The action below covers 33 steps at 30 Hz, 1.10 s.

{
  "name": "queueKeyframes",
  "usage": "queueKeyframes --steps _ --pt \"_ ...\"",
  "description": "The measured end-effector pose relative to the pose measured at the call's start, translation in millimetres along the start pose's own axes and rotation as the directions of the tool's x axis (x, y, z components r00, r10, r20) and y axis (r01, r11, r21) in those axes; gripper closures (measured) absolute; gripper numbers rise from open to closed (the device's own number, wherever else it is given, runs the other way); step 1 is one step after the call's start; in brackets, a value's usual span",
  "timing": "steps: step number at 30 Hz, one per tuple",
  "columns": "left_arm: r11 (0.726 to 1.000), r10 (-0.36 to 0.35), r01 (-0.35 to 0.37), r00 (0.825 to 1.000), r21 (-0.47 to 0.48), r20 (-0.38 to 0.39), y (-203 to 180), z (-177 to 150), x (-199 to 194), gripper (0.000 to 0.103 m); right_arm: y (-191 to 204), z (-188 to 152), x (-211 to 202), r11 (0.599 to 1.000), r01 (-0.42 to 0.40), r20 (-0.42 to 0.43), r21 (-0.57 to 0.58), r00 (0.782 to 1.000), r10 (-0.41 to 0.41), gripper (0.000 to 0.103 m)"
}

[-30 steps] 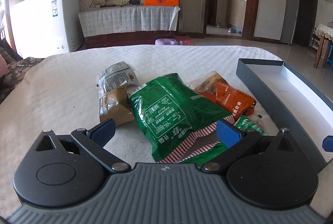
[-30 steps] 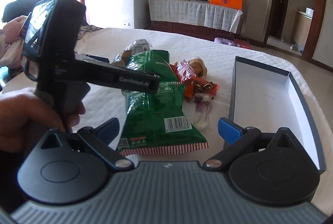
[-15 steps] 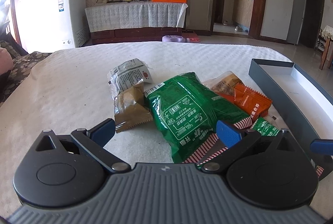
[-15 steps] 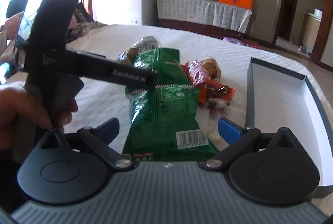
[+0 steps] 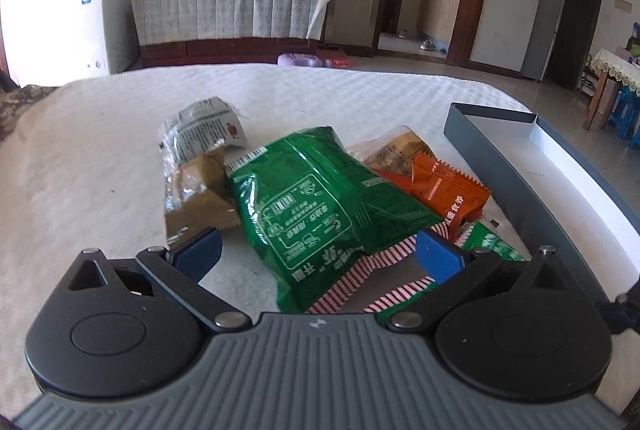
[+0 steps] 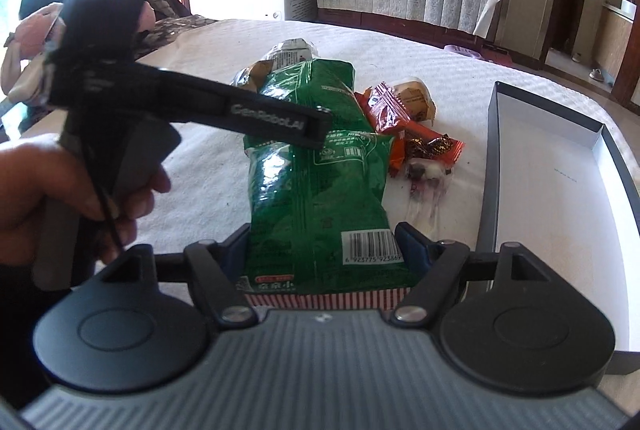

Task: Organize snacks
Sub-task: 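Close the right gripper on one green chip bag while the left grips another, then carry both green chip bags over the black box with both grippers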

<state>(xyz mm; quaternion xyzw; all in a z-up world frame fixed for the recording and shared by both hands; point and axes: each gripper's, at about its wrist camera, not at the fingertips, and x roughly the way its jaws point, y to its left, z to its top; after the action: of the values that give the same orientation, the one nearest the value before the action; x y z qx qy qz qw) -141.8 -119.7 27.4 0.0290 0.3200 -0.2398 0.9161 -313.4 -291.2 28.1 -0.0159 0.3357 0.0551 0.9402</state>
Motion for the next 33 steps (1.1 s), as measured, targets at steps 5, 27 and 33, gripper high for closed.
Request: queueKeyframes --steps 5,27,33 --pt "0.998 -0.02 0.018 0.999 -0.059 -0.033 6.1 4.8 17.2 0.0 -3.8 -2.0 -3.4 1.0 -0.004 0.004 0.014 1.0 0.004 0.029" --pt "0.999 0.034 -0.034 0.999 -0.028 0.003 12.3 5.9 14.3 0.042 -0.3 2.1 -17.1 0.999 0.033 0.059 0.014 0.998 -0.034 0.032" --pt "0.996 0.086 -0.085 0.995 -0.029 0.043 19.8 9.2 -0.1 0.045 -5.5 6.3 -27.9 0.998 0.046 0.103 0.043 0.993 -0.05 0.034"
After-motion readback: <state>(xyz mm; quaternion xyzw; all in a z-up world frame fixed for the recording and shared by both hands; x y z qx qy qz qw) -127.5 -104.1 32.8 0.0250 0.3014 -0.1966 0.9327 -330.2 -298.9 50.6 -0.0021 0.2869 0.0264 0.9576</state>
